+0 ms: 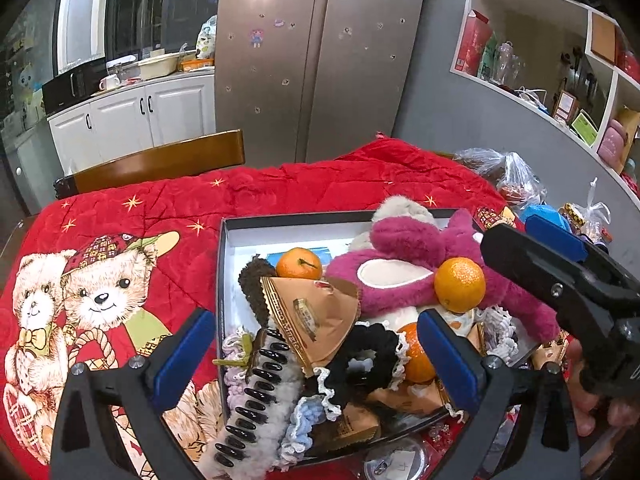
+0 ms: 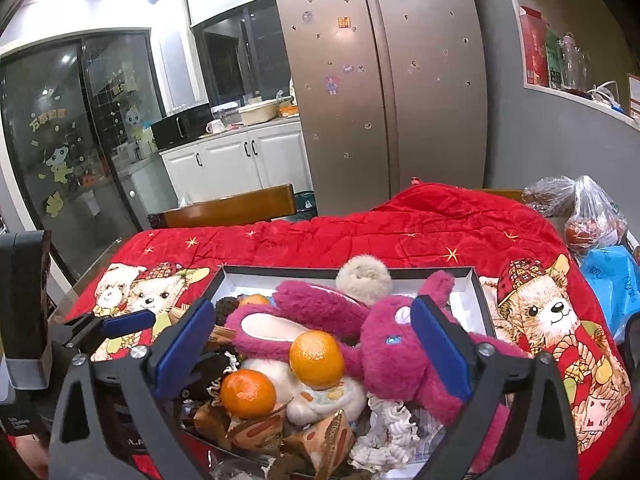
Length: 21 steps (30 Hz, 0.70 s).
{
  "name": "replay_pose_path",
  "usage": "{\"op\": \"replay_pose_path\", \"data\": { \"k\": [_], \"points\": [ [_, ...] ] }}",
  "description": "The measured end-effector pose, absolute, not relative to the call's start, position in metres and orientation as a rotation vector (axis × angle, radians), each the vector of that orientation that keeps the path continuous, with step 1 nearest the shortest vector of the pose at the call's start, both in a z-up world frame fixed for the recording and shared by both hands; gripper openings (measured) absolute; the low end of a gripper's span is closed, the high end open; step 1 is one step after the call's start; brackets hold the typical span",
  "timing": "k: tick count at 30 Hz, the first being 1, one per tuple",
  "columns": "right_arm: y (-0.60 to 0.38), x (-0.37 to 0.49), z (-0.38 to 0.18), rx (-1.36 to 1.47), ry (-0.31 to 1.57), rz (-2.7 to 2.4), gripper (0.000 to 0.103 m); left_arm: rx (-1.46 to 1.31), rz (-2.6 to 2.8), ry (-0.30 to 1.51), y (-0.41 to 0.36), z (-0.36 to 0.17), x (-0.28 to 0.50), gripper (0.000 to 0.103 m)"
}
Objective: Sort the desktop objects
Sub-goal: 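Withdraw both tools from the tray toward the loose items on the bedspread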
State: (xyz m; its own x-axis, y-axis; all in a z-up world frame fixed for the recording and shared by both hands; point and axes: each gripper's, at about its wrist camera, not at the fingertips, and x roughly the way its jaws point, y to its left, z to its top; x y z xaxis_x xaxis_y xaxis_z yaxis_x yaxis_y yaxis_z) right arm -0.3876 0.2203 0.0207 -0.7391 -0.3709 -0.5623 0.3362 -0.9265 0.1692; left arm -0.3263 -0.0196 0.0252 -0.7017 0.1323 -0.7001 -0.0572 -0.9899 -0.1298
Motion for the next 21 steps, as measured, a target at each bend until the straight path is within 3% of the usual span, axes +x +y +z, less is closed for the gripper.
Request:
{"op": "replay_pose_path", "data": {
  "k": [10, 21],
  "points": [
    [0.211, -0.387, 0.017, 0.897, 0.057, -2.648, 0.103, -1.149, 2.831, -0.127, -0.021, 0.030, -0.324, 0.103],
    [0.211, -0.381, 0.026, 0.890, 0.076, -2.644, 0.103, -1.103, 2.833, -0.114, -0.017, 0.037, -0.319, 0.103]
  ]
}}
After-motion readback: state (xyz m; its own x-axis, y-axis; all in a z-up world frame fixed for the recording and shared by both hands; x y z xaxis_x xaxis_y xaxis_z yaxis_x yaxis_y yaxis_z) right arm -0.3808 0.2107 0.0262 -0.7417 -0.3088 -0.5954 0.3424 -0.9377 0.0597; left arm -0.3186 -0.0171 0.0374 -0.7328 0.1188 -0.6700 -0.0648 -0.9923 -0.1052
